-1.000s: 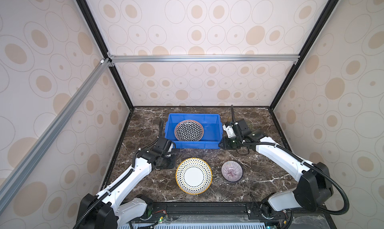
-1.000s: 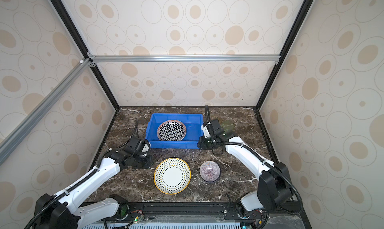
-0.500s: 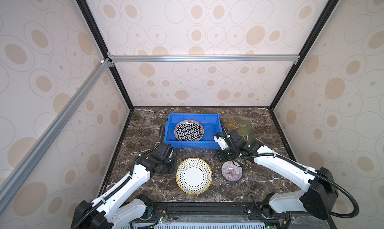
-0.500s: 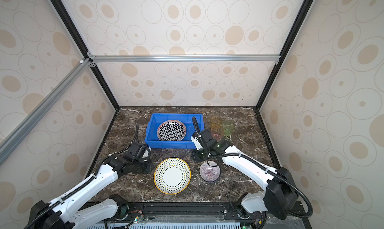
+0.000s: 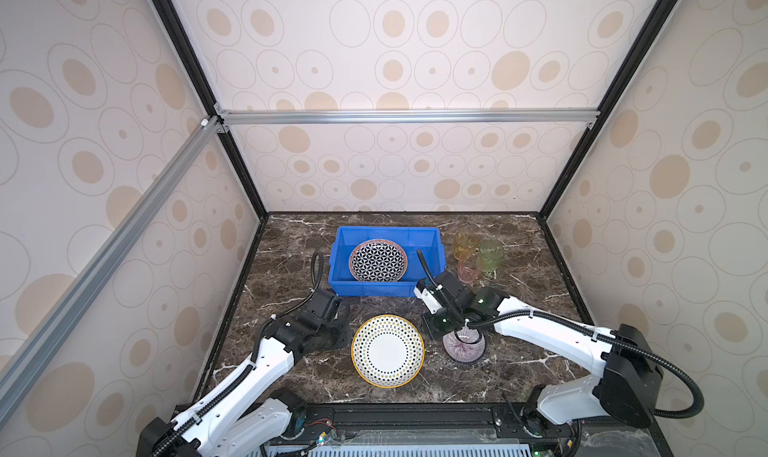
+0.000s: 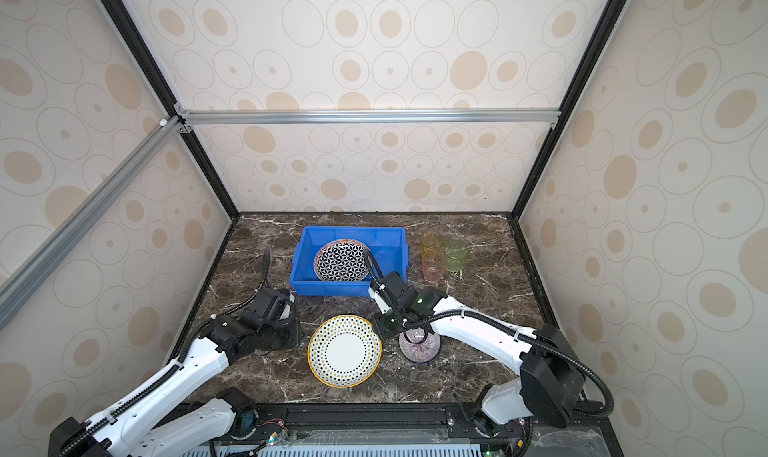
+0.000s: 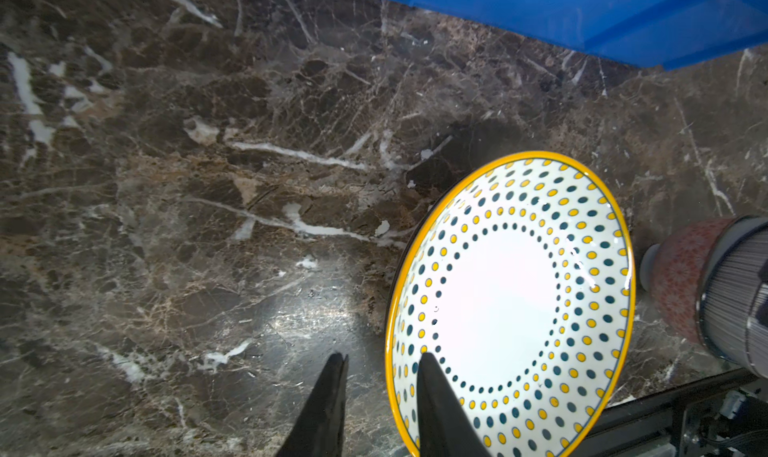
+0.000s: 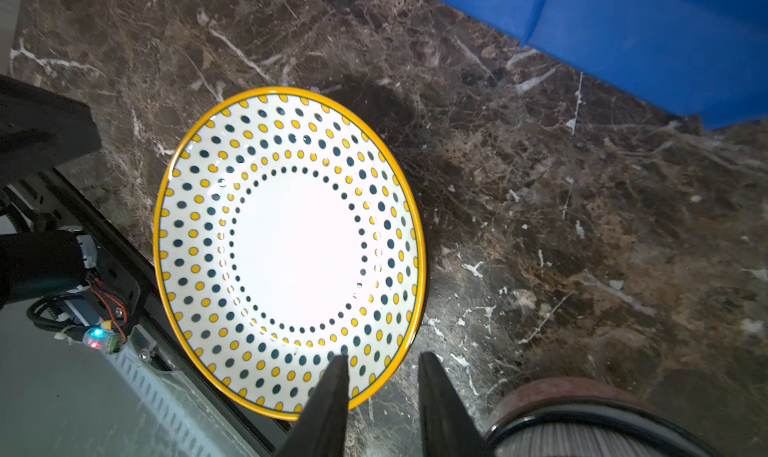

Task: Place the mixed dishes into the plastic bin
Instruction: 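Move both grippers toward the yellow-rimmed dotted plate on the table, then grip the dotted plate rim with left gripper while right grips opposite rim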

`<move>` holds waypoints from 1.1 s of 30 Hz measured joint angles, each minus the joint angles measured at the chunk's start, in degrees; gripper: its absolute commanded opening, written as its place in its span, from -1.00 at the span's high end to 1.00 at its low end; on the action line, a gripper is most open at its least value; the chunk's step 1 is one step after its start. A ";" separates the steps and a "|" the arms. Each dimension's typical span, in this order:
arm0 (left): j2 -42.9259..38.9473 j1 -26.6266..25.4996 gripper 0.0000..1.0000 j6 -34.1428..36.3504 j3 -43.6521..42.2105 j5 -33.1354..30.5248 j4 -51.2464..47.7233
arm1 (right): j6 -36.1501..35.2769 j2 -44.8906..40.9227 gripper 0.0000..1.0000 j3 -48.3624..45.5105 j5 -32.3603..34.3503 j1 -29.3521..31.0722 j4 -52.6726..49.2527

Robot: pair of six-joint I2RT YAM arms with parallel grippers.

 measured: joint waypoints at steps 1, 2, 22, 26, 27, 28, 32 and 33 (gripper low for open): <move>-0.44 -0.07 0.43 -0.59 -0.63 -0.02 0.22 | -0.02 0.24 0.38 -0.26 0.35 0.04 0.00; -0.92 -0.15 0.43 -1.16 -1.42 0.02 0.55 | 0.00 0.44 0.39 -0.52 0.68 0.04 -0.02; -0.81 -1.27 0.39 -3.91 -3.34 1.36 2.60 | 2.21 5.84 0.58 -2.64 1.22 0.04 4.85; -0.22 -1.73 0.38 -3.91 -3.69 2.14 3.34 | 2.40 7.06 0.63 -2.67 1.14 0.04 5.46; -0.15 -1.86 0.38 -3.91 -3.76 2.25 3.48 | 2.51 7.43 0.63 -2.73 1.05 0.04 5.62; -0.11 -1.92 0.37 -3.91 -3.82 2.36 3.63 | 2.58 7.72 0.63 -2.80 0.98 0.04 5.73; -0.07 -2.12 0.37 -3.93 -3.98 2.47 3.78 | 2.75 8.57 0.65 -2.93 0.87 0.09 6.08; -0.04 -2.16 0.37 -3.93 -4.04 2.47 3.78 | 2.75 8.76 0.66 -2.93 0.81 0.09 6.21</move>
